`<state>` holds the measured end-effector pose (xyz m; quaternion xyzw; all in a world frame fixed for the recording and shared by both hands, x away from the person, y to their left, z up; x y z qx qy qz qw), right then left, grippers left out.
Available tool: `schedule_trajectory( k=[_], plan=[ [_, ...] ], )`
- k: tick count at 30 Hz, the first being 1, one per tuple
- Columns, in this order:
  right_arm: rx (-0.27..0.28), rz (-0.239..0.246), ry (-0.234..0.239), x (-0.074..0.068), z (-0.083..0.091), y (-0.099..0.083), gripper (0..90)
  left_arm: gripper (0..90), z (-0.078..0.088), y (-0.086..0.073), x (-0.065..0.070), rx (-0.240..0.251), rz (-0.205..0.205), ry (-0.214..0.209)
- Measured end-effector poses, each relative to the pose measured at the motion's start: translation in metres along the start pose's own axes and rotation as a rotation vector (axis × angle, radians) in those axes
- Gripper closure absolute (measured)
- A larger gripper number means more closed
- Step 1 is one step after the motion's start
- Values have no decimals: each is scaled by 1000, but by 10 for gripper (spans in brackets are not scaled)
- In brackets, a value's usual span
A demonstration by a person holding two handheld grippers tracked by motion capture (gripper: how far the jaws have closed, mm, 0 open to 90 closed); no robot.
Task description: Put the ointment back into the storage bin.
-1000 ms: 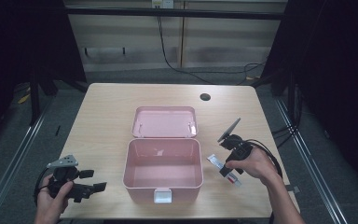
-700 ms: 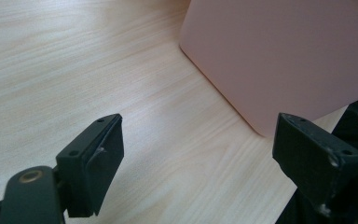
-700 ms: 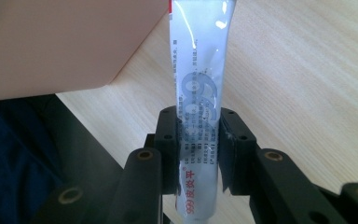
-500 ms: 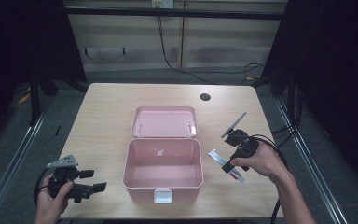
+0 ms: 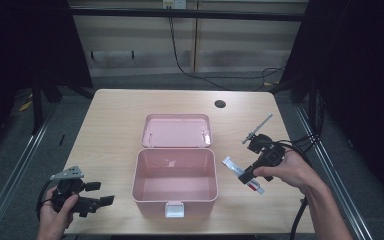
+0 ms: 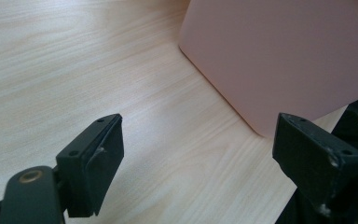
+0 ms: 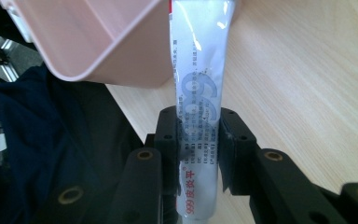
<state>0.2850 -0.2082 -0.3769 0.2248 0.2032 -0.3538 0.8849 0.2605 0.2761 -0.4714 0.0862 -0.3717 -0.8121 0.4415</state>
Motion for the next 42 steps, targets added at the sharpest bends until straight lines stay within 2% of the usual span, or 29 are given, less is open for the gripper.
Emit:
schedule_trajectory(
  k=[5,9,12,13,18,21,27,30,33,34,42],
  plan=[
    [-6,27,-14,-7,2,6,719,164,0,0,0,0,1,-2],
    [-18,77,-24,-14,4,12,719,164,0,0,0,0,1,-1],
    [-20,84,-24,-19,4,16,719,165,0,0,0,1,0,-3],
    [-22,108,-26,-20,5,18,719,164,0,0,0,1,1,-3],
    [-27,146,-27,-31,4,27,719,164,0,0,0,-3,-6,-1],
    [-56,183,-26,-35,1,33,718,164,0,0,0,0,0,-2],
    [-75,210,-25,-43,-5,45,719,165,0,0,0,0,-1,-3],
    [-94,242,-25,-47,-6,50,719,164,0,0,0,0,-1,-6],
    [-112,254,-25,-50,-11,55,719,164,0,0,0,1,0,-4],
    [-114,244,-25,-51,-12,56,719,164,0,0,0,0,-2,-4],
    [-148,293,-16,-58,-22,70,719,164,0,0,0,-1,-1,-1]
  ],
)
Point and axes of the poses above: each handheld gripper's, and its own axes: z roughly backward along the jaws, y roughly out of its top, x roughly to its right, the point moved 3 cm from there along -z, roughly forward along the jaws, and after that the axes turned 12 degrees about y, right-handed, at the moved point
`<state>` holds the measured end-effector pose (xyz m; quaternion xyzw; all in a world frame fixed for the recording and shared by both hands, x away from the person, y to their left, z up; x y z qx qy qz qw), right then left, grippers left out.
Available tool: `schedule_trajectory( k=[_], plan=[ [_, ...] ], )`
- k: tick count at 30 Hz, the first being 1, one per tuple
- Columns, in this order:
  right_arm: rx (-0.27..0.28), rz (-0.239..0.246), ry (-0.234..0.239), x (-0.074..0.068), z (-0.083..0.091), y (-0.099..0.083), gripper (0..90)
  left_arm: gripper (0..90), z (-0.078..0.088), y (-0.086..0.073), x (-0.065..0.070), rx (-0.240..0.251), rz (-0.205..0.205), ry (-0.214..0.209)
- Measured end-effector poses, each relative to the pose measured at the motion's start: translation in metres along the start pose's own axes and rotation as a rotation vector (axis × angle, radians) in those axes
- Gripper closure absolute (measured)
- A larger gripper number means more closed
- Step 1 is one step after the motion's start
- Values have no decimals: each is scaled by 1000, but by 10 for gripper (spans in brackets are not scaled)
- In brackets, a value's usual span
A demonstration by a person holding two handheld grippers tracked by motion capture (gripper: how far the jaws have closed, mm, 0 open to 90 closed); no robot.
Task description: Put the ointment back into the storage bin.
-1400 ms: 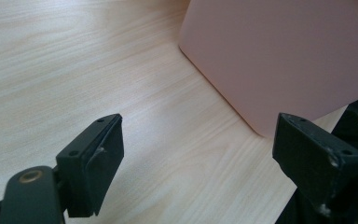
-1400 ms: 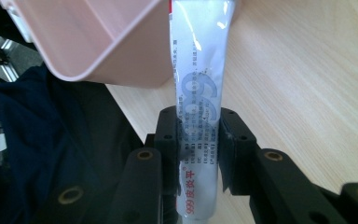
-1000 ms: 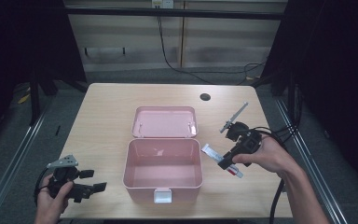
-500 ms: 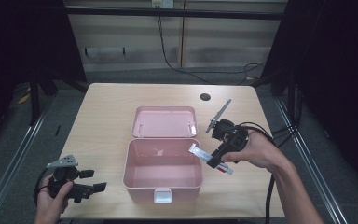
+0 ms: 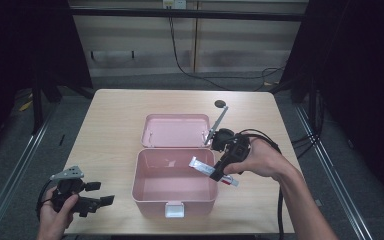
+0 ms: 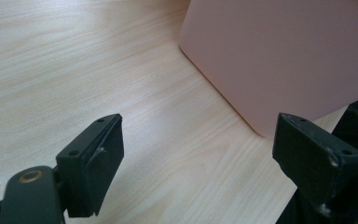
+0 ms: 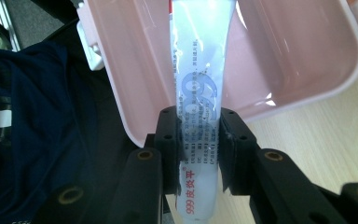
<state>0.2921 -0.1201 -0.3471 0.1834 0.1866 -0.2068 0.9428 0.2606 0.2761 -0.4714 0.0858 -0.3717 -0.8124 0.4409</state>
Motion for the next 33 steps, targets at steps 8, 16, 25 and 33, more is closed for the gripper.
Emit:
schedule_trajectory(
  k=[8,16,25,33],
  plan=[
    [-35,27,19,-3,-12,17,719,164,0,0,0,1,2,0],
    [-49,40,34,-5,-22,32,719,164,0,0,0,1,4,-3],
    [-78,70,45,-3,-39,44,719,164,0,0,0,1,3,-5],
    [-101,96,42,-2,-51,51,719,164,1,0,0,2,3,-6]
  ],
)
Point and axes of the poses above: each handheld gripper's, and its own axes: z roughly backward along the jaws, y roughly out of its top, x roughly to its right, the point moved 3 cm from there along -z, roughly forward along the jaws, and after that the axes turned 12 degrees about y, right-handed, at the moved point
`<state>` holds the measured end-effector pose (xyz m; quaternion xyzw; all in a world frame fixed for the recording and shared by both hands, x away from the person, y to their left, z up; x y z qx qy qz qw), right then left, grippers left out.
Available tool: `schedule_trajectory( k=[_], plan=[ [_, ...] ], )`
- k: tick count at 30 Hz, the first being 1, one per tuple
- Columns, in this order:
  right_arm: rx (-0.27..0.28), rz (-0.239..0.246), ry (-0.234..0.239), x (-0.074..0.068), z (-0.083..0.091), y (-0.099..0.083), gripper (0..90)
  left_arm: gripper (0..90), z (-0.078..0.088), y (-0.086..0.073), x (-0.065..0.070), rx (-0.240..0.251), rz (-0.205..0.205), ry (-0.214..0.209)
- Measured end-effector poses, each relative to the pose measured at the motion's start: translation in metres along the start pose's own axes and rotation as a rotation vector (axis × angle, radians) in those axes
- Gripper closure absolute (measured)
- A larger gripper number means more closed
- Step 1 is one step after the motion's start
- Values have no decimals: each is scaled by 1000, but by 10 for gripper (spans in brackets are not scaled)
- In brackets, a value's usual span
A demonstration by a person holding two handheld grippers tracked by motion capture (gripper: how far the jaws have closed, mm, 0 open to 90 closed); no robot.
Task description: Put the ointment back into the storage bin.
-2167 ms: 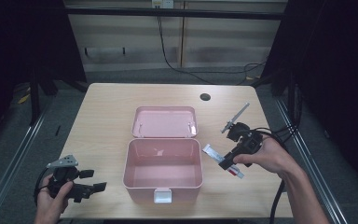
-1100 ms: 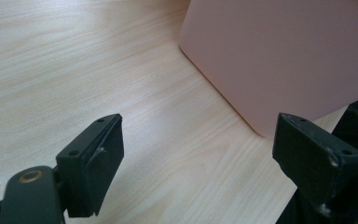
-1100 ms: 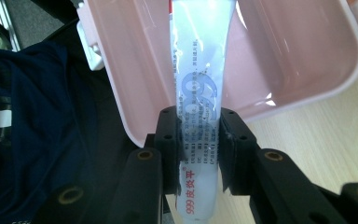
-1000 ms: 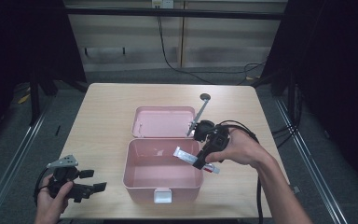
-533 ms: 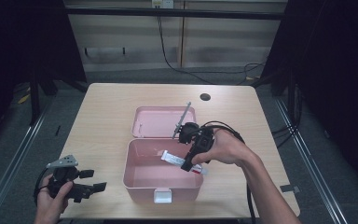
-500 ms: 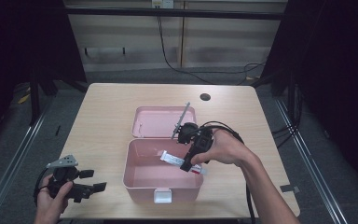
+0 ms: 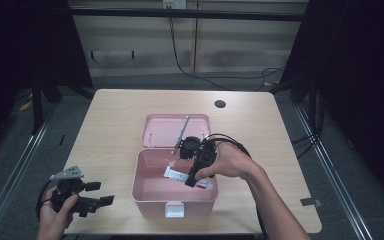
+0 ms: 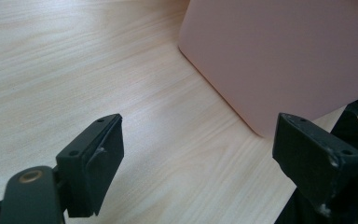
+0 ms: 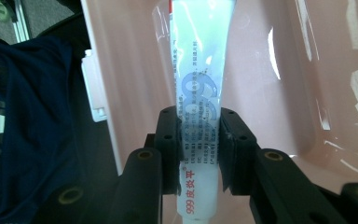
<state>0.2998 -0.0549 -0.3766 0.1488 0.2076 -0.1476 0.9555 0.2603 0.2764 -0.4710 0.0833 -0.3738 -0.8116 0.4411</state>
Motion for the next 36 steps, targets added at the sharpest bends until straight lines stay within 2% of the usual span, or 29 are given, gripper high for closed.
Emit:
schedule_trajectory(
  k=[4,10,11,22,28,36],
  plan=[
    [-9,-3,-3,2,-6,3,719,164,0,0,0,0,0,-1],
    [-28,22,0,5,-14,6,719,165,0,0,0,1,2,1],
    [-25,8,-1,5,-16,7,719,164,0,0,0,1,1,1],
    [-67,16,7,8,-30,11,719,165,0,0,0,0,0,0],
    [-82,36,30,9,-39,15,719,165,0,0,0,1,2,0],
    [-103,35,53,12,-53,17,719,164,0,0,0,0,3,0]
  ],
)
Point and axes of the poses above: each handheld gripper's, and its own axes: z roughly backward along the jaws, y roughly out of its top, x roughly to its right, the point moved 3 cm from there along -z, roughly forward along the jaws, and after that the axes turned 12 degrees about y, right-handed, at the moved point
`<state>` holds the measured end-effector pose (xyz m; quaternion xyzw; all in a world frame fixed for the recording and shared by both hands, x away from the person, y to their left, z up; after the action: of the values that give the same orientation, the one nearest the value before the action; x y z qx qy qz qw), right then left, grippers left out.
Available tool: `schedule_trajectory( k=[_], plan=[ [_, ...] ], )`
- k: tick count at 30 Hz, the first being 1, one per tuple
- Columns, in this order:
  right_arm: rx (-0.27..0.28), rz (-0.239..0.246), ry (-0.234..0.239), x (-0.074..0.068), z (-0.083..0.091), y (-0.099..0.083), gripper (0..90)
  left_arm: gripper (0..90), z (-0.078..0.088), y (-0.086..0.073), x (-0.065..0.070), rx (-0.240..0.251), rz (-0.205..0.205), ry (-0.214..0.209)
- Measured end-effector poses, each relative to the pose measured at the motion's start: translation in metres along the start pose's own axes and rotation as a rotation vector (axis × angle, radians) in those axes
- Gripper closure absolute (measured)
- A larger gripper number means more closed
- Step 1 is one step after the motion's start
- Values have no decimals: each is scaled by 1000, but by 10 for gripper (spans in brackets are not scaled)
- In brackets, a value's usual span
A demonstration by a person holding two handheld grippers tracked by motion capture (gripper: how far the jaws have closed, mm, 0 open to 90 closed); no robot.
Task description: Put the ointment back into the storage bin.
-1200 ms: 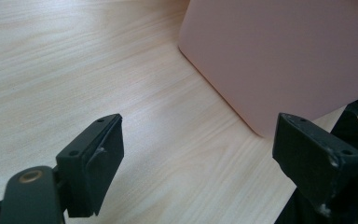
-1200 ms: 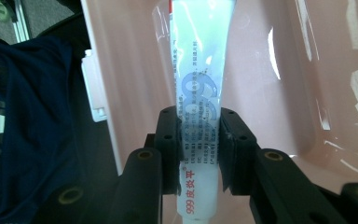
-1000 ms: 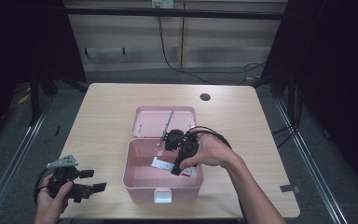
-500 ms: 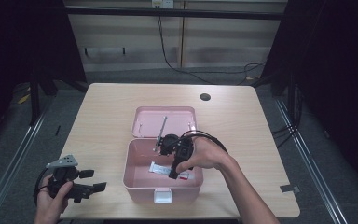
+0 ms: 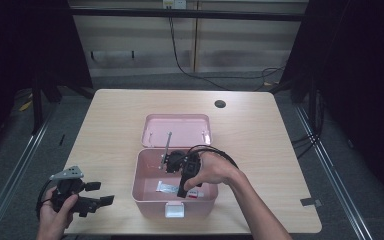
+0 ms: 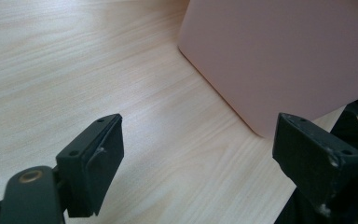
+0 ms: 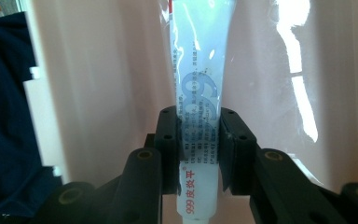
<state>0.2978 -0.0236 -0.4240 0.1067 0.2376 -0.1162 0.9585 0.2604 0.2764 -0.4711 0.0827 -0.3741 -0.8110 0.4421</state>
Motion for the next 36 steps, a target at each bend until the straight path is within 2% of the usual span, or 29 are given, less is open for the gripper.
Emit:
schedule_trajectory(
  k=[14,21,27,36],
  plan=[
    [-36,30,41,4,-17,4,718,164,0,0,0,0,-2,-1],
    [-41,22,52,7,-25,8,718,165,0,0,0,-1,-2,-3],
    [-52,56,34,8,-29,11,718,165,0,0,0,0,2,-2],
    [-59,45,37,10,-32,13,717,165,0,0,0,-2,1,-1]
  ],
)
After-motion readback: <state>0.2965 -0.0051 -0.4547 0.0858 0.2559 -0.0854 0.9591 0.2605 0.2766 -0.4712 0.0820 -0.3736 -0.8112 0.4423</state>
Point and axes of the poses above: each handheld gripper's, and its own axes: z roughly backward along the jaws, y roughly out of its top, x roughly to its right, the point moved 3 cm from there along -z, roughly forward along the jaws, and after that the axes turned 12 degrees about y, right-handed, at the moved point
